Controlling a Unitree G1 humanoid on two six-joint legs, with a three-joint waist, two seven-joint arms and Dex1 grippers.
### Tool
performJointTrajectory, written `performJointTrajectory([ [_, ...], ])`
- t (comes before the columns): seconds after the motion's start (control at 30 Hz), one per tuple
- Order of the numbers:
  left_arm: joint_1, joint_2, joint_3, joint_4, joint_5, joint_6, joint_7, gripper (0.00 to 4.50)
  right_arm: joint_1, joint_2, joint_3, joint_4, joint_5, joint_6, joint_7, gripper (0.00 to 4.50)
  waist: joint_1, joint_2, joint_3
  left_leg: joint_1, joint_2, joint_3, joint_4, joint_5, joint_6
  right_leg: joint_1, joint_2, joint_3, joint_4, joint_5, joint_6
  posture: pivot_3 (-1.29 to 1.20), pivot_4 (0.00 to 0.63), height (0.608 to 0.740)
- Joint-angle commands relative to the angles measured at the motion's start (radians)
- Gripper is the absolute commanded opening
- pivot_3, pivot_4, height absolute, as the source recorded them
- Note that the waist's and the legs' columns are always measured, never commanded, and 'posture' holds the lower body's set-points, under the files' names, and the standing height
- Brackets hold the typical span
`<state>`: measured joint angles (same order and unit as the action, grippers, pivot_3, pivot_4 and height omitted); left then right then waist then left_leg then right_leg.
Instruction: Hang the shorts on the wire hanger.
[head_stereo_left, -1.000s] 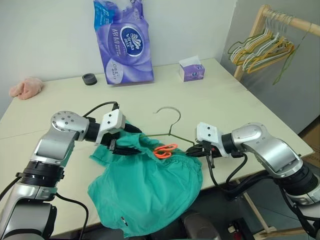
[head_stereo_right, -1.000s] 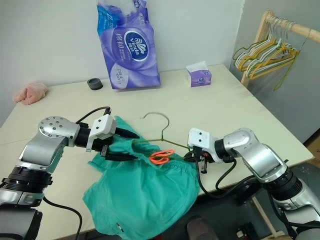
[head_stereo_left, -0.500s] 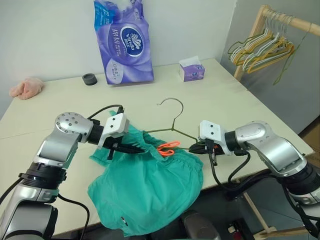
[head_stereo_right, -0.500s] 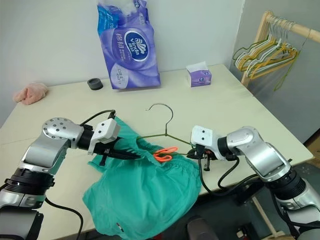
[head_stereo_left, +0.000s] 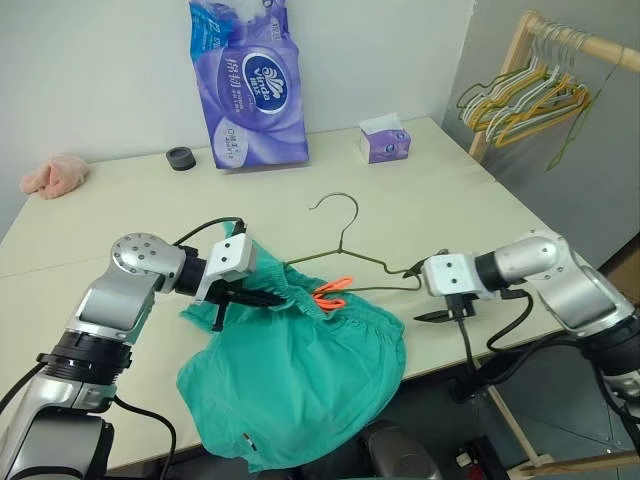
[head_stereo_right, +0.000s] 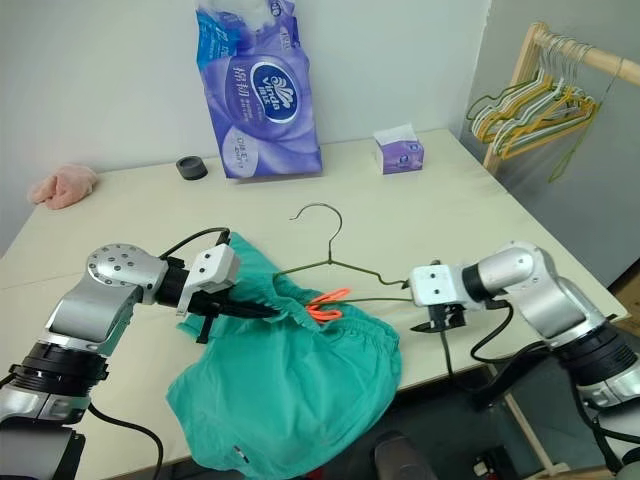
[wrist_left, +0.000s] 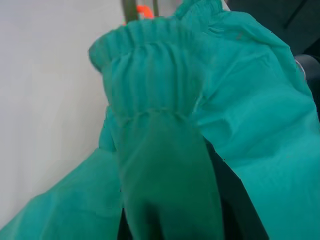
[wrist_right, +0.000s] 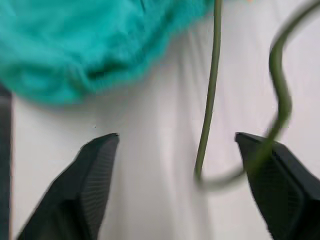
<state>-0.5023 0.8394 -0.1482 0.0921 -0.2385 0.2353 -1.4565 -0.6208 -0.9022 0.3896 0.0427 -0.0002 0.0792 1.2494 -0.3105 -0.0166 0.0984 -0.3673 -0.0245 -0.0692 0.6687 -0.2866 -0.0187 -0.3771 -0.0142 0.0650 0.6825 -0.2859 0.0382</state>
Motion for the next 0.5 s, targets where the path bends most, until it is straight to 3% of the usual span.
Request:
performJointTrajectory([
  [0.03, 0.003, 0.022, 0.026, -0.008, -0.002, -0.01, 0.01, 0.1, 0.003, -0.032, -0.11, 0.14, -0.015, -0.071, -0.063, 4.5, 0.0, 0.0, 0.0, 0.0, 0.0, 0.0, 0.0, 0.0, 0.0, 0.0, 0.0, 0.0, 0.0, 0.0, 0.0, -0.33, 0.043, 0.74],
  [0.1, 0.007, 0.025, 0.031, -0.01, -0.006, -0.009, 0.014, 0.1, 0.101, -0.025, -0.192, 0.11, 0.095, 0.034, -0.057, 4.5, 0.0, 0.0, 0.0, 0.0, 0.0, 0.0, 0.0, 0.0, 0.0, 0.001, 0.0, 0.0, 0.0, 0.0, 0.0, -0.33, 0.045, 0.74],
  [0.2, 0.003, 0.026, 0.042, -0.003, -0.011, -0.009, 0.026, 0.09, 0.257, 0.002, -0.269, -0.111, 0.292, 0.284, -0.035, 4.5, 0.003, 0.0, 0.0, 0.001, 0.0, -0.002, -0.002, 0.0, 0.0, 0.002, 0.0, -0.002, -0.001, 0.0, 0.0, -0.34, 0.049, 0.74],
  [0.3, -0.006, 0.026, 0.051, 0.001, -0.018, -0.003, 0.032, 0.09, 0.369, 0.036, -0.301, -0.329, 0.425, 0.51, -0.104, 4.5, -0.001, 0.001, 0.0, 0.001, 0.001, -0.002, -0.002, 0.0, 0.0, 0.002, 0.001, -0.002, 0.001, 0.0, 0.0, -0.34, 0.049, 0.74],
  [0.5, -0.006, 0.027, 0.053, -0.001, -0.019, -0.004, 0.036, 0.09, 0.448, 0.188, -0.275, -0.443, 0.435, 0.659, -0.322, 4.5, 0.007, 0.0, -0.002, 0.002, 0.001, -0.002, 0.0, 0.0, 0.0, 0.004, 0.001, -0.001, 0.0, -0.001, 0.0, -0.33, 0.047, 0.74],
])
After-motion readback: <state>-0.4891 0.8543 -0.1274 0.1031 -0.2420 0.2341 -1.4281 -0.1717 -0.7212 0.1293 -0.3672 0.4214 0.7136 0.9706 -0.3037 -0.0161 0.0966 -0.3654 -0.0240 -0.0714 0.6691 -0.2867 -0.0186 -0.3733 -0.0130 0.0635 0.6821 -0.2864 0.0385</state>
